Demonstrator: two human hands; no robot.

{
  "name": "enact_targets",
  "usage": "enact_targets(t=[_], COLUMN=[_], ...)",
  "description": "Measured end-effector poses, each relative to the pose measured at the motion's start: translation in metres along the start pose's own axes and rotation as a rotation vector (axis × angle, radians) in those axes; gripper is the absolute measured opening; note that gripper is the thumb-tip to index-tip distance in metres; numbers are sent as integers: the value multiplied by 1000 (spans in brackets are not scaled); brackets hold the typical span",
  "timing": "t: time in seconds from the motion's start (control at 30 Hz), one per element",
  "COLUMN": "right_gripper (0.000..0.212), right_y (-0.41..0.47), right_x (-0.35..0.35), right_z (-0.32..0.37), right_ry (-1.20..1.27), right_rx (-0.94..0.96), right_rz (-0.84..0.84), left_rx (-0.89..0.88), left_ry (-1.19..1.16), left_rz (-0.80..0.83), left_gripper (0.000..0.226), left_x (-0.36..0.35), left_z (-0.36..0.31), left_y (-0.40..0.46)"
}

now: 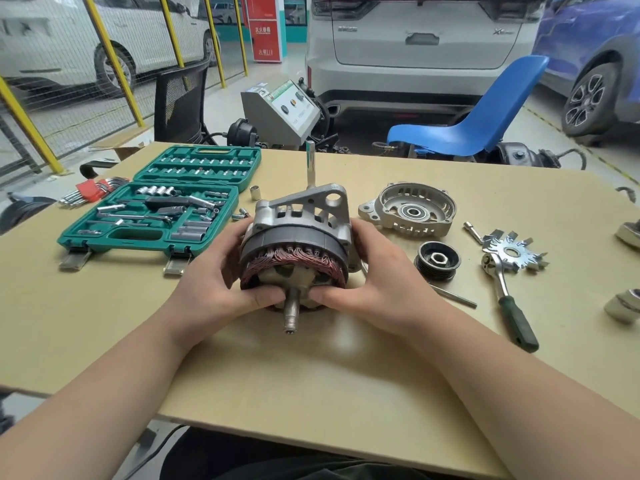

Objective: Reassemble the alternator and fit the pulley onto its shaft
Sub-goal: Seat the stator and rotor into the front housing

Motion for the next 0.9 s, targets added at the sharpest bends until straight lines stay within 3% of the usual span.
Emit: enact_targets(t=[0.3,0.73,0.9], right_gripper=[79,94,90], right_y=[-1,2,4], right_x=[-8,-7,-5], right_z=[-1,-4,-9], right_ry=[201,49,77], right_rx=[-14,31,57], right_rz=[49,51,84], left_rx=[-41,-110,-26], left_ry=[51,117,65], left_rz=[29,18,43], left_gripper=[101,94,98], left_x=[-2,-9,-6], left_z=[-1,-4,-6], left_y=[-2,-4,-2])
Point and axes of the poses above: each hand's wrist, its own y-axis towards the middle knuckle, its own x-axis out of the back of the hand, z = x × y, the point moved 3 cm from there along y, towards the middle knuckle, and after that the axes turned 15 degrees about -y, right-handed, at the moved point
